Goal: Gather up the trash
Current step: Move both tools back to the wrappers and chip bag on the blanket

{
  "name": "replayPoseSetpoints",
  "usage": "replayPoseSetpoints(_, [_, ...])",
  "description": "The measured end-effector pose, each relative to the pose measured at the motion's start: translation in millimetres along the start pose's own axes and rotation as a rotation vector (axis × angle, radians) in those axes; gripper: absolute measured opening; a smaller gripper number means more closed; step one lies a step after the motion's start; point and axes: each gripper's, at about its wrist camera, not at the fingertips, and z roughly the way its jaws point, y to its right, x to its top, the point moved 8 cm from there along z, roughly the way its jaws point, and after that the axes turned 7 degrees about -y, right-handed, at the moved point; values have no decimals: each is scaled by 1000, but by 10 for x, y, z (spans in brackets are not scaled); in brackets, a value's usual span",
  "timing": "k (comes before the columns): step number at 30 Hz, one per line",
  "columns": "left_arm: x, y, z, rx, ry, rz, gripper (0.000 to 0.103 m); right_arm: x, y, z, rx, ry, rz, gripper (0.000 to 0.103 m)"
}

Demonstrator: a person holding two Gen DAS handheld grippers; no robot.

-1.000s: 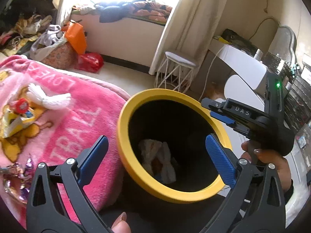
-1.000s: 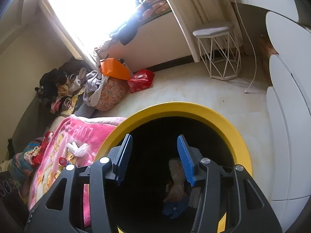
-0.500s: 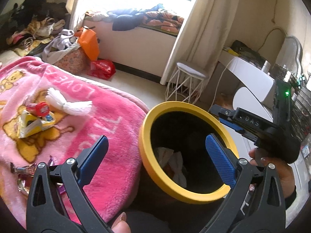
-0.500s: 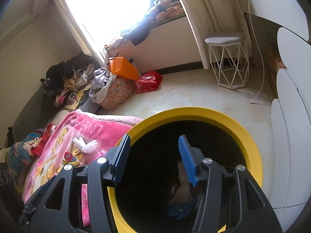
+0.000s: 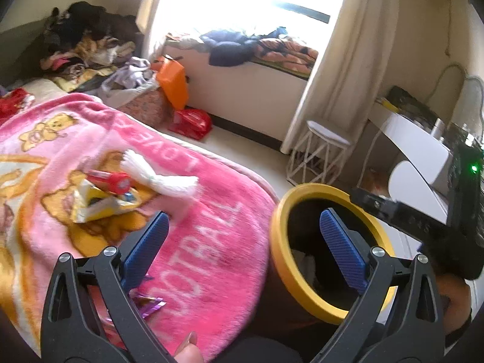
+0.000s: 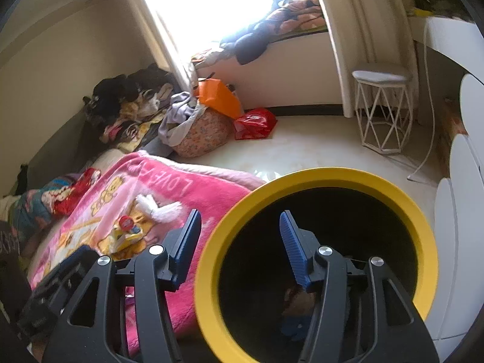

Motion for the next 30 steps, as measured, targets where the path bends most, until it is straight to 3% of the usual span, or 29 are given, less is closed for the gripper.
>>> replayPoseSetpoints(17, [146,-844,-234,113,62,-133,92,-273,-826,213,58,-69,-179,53])
replayPoseSetpoints(30, [78,-1572,-259,177,37,-254,92,-581,-1473,409,131,-140,-288,53])
